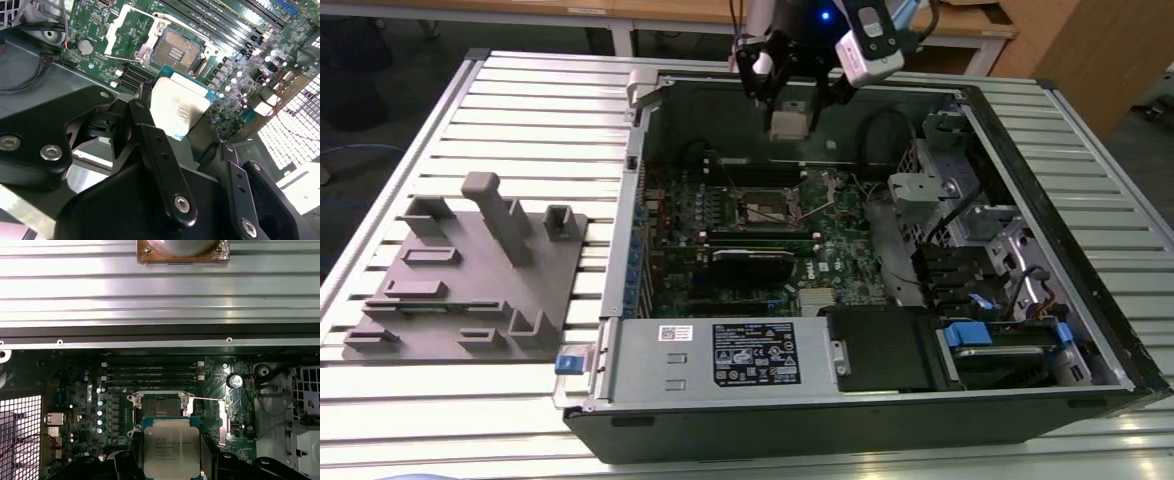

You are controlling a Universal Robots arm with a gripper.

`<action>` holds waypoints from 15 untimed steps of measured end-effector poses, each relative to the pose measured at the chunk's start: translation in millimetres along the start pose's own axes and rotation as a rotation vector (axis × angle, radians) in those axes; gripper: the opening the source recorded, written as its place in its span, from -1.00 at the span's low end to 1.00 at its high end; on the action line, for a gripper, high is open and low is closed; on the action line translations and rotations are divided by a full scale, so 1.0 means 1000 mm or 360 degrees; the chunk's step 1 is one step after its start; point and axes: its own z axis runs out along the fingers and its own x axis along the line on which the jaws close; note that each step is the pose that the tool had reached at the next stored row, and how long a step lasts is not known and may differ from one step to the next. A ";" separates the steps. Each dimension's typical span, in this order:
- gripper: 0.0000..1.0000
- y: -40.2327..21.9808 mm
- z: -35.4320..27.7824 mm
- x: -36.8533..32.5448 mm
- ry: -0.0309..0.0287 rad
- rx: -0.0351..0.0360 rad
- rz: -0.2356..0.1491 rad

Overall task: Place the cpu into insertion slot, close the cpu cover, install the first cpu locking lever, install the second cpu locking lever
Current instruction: 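Place the cpu into insertion slot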

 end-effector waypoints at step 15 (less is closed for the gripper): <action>0.08 -0.0011 0.0124 -0.0002 0.00003 0.0000 0.0000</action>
